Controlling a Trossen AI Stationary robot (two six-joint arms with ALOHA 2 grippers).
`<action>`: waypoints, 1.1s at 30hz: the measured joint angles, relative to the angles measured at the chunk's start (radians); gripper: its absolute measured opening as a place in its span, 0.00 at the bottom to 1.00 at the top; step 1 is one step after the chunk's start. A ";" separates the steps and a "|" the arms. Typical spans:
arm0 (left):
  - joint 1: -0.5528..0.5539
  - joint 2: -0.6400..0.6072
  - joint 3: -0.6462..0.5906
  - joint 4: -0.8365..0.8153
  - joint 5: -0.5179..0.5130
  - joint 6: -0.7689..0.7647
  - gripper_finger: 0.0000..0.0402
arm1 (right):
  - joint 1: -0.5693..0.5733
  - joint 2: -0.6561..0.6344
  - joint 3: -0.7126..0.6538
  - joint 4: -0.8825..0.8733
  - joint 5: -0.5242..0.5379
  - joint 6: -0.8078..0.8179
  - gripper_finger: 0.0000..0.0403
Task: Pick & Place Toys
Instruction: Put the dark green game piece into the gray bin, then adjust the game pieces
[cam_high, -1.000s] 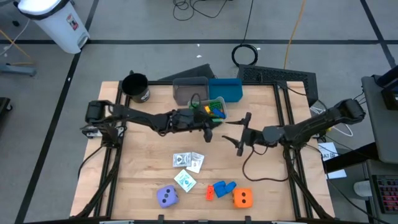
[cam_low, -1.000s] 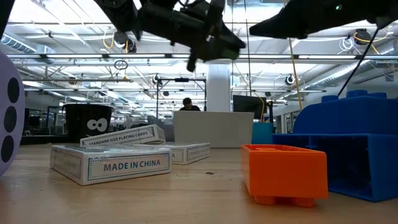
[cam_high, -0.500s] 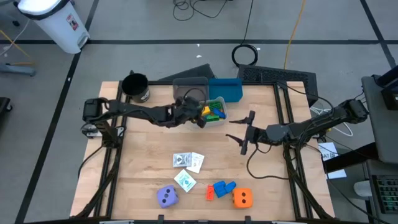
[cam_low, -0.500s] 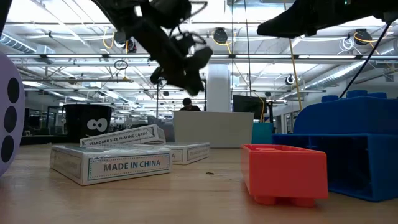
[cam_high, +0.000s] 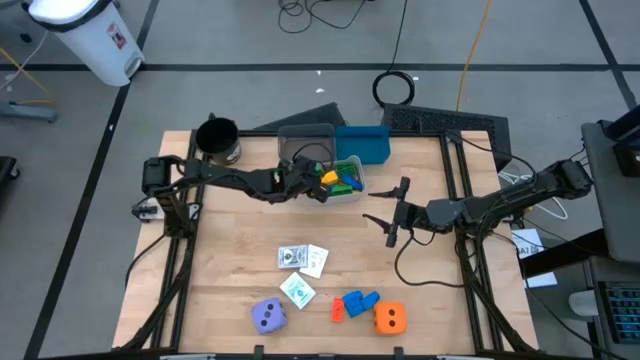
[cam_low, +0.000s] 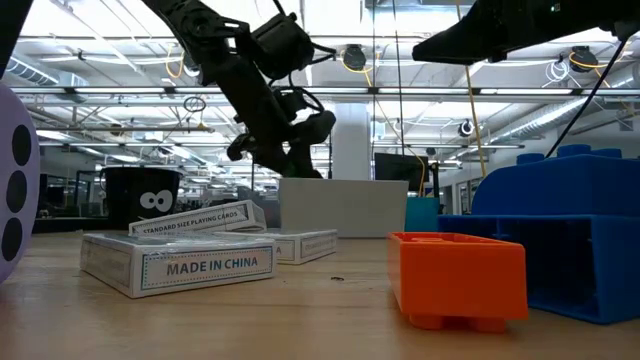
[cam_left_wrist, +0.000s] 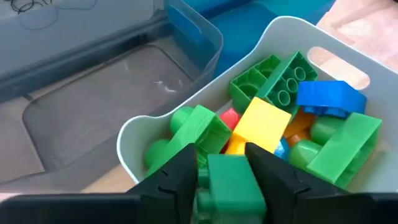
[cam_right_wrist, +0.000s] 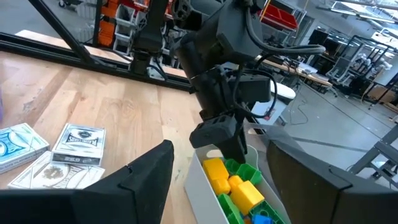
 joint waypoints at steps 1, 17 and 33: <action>0.000 0.000 0.000 0.002 -0.002 0.000 0.39 | 0.000 0.000 0.000 -0.001 0.000 0.000 0.62; -0.015 -0.087 0.001 0.028 0.094 0.113 0.67 | 0.000 0.000 0.000 -0.006 -0.001 -0.002 0.61; -0.235 -0.121 0.001 0.124 0.428 0.176 0.65 | 0.000 0.000 0.000 -0.006 -0.003 -0.003 0.61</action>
